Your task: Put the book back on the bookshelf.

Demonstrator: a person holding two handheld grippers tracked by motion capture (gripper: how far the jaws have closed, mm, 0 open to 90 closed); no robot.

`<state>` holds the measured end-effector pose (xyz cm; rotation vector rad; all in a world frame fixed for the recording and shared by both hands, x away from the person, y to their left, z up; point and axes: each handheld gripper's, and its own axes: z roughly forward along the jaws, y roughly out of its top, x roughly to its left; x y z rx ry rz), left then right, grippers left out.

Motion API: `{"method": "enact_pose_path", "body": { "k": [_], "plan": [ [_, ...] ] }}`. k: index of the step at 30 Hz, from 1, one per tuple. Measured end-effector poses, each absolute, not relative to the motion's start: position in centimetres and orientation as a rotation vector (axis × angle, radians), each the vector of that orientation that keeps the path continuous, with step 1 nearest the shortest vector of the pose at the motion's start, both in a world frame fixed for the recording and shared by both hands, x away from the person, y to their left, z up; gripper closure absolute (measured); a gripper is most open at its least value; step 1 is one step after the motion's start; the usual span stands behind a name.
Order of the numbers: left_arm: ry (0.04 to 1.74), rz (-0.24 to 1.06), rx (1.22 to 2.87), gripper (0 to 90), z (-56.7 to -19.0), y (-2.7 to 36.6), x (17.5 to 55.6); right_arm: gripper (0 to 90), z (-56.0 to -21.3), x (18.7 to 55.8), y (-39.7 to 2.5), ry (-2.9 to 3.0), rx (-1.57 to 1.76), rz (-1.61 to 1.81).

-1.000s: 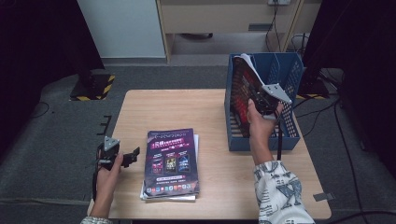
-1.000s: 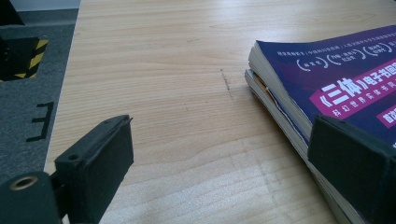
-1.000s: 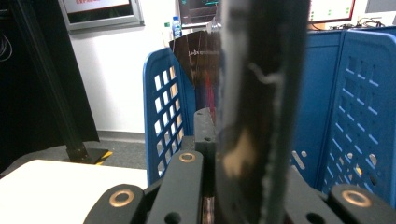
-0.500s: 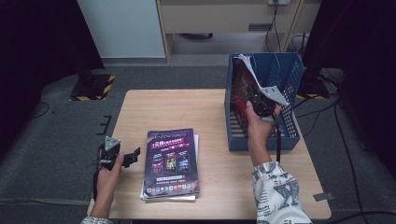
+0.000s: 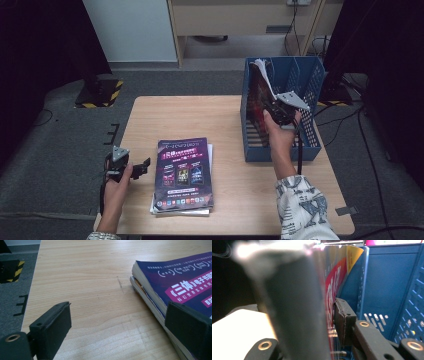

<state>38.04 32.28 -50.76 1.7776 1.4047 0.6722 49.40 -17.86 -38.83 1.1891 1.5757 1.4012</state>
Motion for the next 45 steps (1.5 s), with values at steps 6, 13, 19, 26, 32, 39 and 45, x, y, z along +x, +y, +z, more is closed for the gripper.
{"method": "enact_pose_path", "body": {
  "k": [6,13,19,26,32,39,45],
  "plan": [
    [1.401,0.675,1.783,6.6,-50.7,32.0,38.0,85.8,-38.5,49.6,-18.2,1.615,1.174,1.413],
    [1.405,0.673,1.779,6.6,-50.8,32.2,38.1,87.0,-38.6,49.6,-17.8,1.566,1.154,1.349],
    [1.398,0.672,1.780,6.6,-50.7,32.1,38.0,87.0,-38.2,49.3,-16.9,1.515,1.145,1.260],
    [1.399,0.672,1.782,6.6,-50.8,32.1,38.1,86.8,-38.6,49.3,-16.3,1.458,1.171,1.207],
    [1.397,0.672,1.788,6.6,-50.8,31.9,38.1,84.8,-39.2,48.8,-15.4,1.478,1.152,1.249],
    [1.395,0.670,1.786,6.6,-50.7,32.0,38.0,80.5,-39.3,48.5,-14.0,1.526,1.116,1.250],
    [1.395,0.669,1.784,6.6,-50.8,31.9,38.1,77.1,-39.5,48.4,-13.6,1.552,1.110,1.270]
  ]
}}
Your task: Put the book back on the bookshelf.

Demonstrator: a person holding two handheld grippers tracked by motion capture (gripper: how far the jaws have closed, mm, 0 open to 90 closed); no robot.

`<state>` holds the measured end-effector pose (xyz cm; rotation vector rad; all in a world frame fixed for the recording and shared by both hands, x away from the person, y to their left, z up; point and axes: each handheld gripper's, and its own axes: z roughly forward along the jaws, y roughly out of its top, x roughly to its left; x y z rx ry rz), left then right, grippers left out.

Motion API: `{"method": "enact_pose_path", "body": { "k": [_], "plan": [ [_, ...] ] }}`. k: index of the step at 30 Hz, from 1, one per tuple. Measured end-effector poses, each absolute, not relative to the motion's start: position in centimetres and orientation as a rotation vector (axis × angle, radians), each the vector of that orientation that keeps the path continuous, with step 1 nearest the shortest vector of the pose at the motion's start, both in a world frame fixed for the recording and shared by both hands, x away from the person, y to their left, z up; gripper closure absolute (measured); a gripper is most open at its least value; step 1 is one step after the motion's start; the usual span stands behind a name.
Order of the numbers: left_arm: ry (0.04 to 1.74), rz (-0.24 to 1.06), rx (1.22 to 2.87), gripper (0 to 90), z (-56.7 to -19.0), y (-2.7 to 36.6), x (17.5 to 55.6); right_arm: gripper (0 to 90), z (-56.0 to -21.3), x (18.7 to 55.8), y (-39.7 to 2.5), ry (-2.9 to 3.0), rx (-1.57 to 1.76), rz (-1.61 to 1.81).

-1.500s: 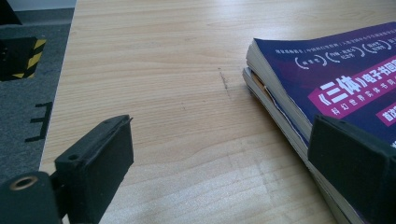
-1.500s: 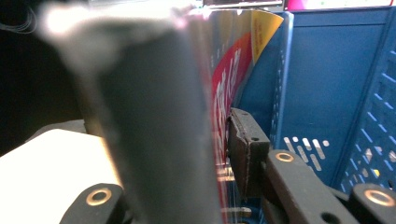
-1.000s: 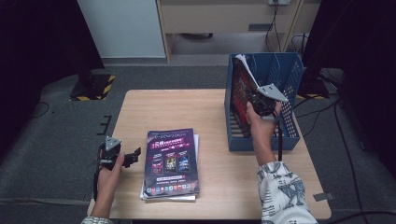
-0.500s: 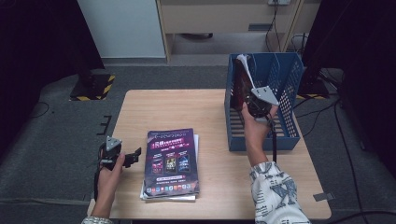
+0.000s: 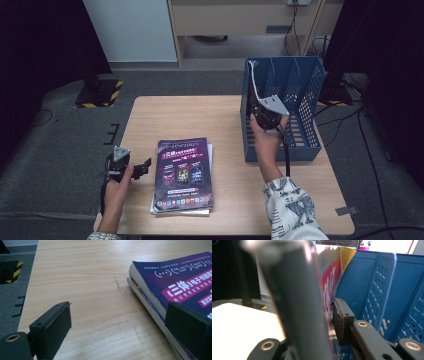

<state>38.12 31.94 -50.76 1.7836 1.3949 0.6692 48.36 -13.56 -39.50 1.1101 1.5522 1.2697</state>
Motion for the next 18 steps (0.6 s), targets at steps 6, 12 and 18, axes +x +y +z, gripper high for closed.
{"method": "enact_pose_path", "body": {
  "k": [6,12,18],
  "plan": [
    [1.391,0.669,1.790,6.6,-50.7,31.8,38.1,79.9,-39.3,48.6,-12.9,1.573,1.129,1.287],
    [1.395,0.666,1.782,6.6,-50.7,31.9,38.1,78.9,-38.5,48.6,-12.1,1.571,1.172,1.266],
    [1.394,0.666,1.780,6.6,-50.7,32.0,38.1,71.6,-38.6,48.6,-11.8,1.575,1.142,1.260]
  ]
}}
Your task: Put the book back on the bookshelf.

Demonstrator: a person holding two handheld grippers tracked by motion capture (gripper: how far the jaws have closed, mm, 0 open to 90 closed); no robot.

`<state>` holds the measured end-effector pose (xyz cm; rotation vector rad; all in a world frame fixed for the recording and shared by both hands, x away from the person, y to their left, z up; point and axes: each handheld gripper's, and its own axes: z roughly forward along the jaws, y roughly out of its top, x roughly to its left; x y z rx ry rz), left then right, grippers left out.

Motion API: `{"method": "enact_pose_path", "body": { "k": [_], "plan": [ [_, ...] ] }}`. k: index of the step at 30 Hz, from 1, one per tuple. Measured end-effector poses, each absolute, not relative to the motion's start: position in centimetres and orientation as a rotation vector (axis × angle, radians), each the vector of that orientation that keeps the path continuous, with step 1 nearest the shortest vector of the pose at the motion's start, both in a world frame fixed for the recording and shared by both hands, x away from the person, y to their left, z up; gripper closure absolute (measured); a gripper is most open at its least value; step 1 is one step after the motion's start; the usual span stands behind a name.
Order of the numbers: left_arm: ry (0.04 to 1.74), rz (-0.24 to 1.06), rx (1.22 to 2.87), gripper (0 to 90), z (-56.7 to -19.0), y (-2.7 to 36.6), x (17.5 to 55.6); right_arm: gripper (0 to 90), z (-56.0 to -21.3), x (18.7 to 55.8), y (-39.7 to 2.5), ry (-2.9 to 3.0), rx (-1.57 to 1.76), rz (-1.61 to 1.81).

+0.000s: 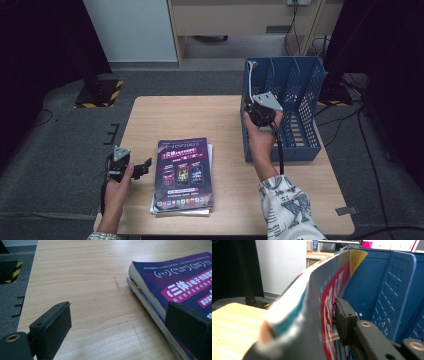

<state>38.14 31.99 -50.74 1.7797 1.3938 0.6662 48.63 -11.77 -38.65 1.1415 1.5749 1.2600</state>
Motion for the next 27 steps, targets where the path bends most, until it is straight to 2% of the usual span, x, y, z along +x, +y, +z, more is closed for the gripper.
{"method": "enact_pose_path", "body": {
  "k": [2,9,12,19,27],
  "plan": [
    [1.395,0.665,1.787,6.6,-50.8,32.0,38.2,67.7,-38.8,48.5,-11.8,1.579,1.128,1.278],
    [1.389,0.670,1.793,6.6,-50.7,31.8,38.0,43.2,-39.2,48.2,-12.2,1.567,1.120,1.338],
    [1.391,0.670,1.785,6.6,-50.7,31.9,38.1,35.9,-39.6,47.8,-12.5,1.584,1.122,1.353],
    [1.392,0.672,1.787,6.6,-50.7,32.1,37.9,25.0,-40.5,46.7,-13.1,1.654,1.107,1.377],
    [1.369,0.666,1.779,6.6,-50.5,32.0,38.0,17.6,-41.1,44.0,-14.8,1.738,1.041,1.427]
  ]
}}
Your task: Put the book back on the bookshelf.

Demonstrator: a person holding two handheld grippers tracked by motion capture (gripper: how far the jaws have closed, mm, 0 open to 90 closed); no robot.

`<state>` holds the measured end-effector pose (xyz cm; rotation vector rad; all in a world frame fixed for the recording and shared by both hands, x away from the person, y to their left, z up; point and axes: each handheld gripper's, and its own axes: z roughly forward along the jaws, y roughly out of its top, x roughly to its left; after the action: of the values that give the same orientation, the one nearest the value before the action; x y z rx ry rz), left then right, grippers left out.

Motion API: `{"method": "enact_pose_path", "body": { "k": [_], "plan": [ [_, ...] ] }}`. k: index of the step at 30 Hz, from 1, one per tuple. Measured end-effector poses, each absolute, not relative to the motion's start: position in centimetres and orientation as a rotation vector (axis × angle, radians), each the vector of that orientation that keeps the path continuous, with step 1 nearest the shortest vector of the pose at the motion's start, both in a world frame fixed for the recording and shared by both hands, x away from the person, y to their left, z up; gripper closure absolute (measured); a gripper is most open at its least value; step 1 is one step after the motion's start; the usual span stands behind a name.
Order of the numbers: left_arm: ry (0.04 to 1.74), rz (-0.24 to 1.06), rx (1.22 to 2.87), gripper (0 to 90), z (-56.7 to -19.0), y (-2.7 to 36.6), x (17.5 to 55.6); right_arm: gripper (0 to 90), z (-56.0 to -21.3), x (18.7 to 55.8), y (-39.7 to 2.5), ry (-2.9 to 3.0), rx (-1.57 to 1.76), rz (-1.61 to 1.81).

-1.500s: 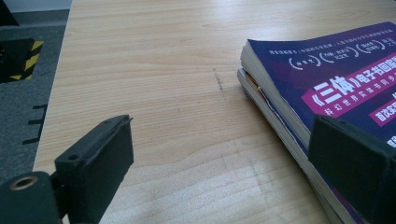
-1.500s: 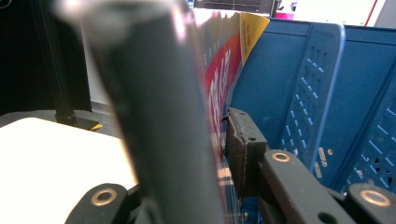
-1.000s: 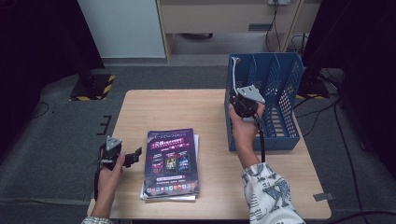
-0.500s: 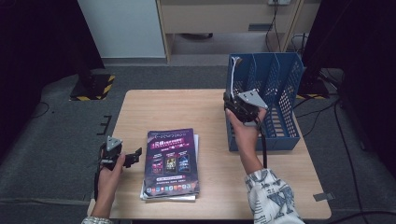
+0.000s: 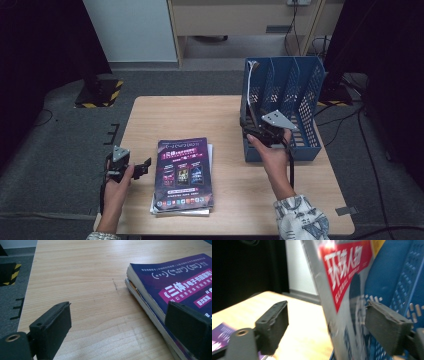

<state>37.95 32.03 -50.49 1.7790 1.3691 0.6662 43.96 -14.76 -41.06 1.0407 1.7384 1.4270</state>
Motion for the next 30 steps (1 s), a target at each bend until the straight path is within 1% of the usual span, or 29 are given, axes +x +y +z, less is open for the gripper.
{"method": "enact_pose_path", "body": {
  "k": [7,10,12,14,15,18,20,25,27,30],
  "plan": [
    [1.327,0.625,1.791,9.9,-50.1,31.6,37.8,12.9,-42.5,40.9,-15.5,1.811,1.037,1.447],
    [1.316,0.613,1.795,11.7,-50.0,31.4,37.7,14.9,-43.3,39.5,-15.4,1.842,1.034,1.431],
    [1.298,0.608,1.792,15.7,-49.8,31.1,37.6,15.5,-44.0,38.7,-15.2,1.866,1.035,1.425],
    [1.281,0.594,1.806,18.0,-49.7,30.7,37.5,19.3,-44.8,38.2,-14.7,1.902,1.033,1.434],
    [1.273,0.596,1.813,21.2,-49.7,30.5,37.4,20.8,-45.1,38.1,-14.4,1.924,1.029,1.438],
    [1.256,0.585,1.834,24.7,-49.7,29.8,37.4,22.5,-45.6,38.2,-13.3,1.981,1.000,1.458],
    [1.232,0.591,1.862,29.8,-49.8,29.3,37.4,23.8,-46.0,38.1,-12.3,2.029,0.967,1.477],
    [1.212,0.573,1.897,35.0,-50.0,28.5,37.5,25.6,-46.7,38.0,-10.0,2.107,0.915,1.489],
    [1.210,0.566,1.893,39.2,-50.0,28.3,37.5,25.7,-46.9,38.2,-9.4,2.127,0.923,1.493],
    [1.204,0.581,1.895,42.2,-50.0,27.9,37.5,25.9,-47.5,38.6,-8.2,2.167,0.918,1.485]
  ]
}}
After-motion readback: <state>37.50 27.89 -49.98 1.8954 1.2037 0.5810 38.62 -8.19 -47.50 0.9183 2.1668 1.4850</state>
